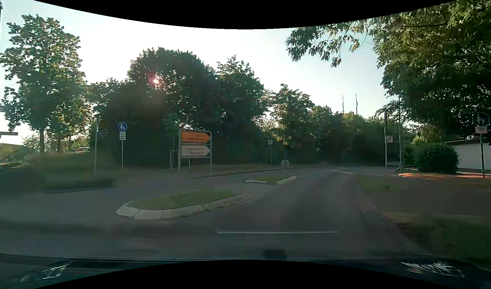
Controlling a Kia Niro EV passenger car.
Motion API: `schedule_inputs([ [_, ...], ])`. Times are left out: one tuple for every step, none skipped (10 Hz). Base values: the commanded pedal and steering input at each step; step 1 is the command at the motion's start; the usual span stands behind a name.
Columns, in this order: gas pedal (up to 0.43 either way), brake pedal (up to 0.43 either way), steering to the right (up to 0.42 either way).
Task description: Follow the waypoints while adhering to traffic rules and regulations
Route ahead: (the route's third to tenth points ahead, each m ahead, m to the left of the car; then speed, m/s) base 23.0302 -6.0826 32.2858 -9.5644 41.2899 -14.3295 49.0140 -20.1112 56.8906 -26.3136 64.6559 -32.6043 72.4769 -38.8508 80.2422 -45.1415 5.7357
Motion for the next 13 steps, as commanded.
schedule_inputs([
  [0.067,0.0,0.151],
  [0.067,0.0,0.168],
  [0.067,0.0,0.184],
  [0.079,0.0,0.19],
  [0.098,0.0,0.19],
  [0.098,0.0,0.189],
  [0.138,0.0,0.184],
  [0.15,0.0,0.175],
  [0.15,0.0,0.155],
  [0.157,0.0,0.137],
  [0.169,0.0,0.116],
  [0.177,0.0,0.103],
  [0.189,0.0,0.1],
])
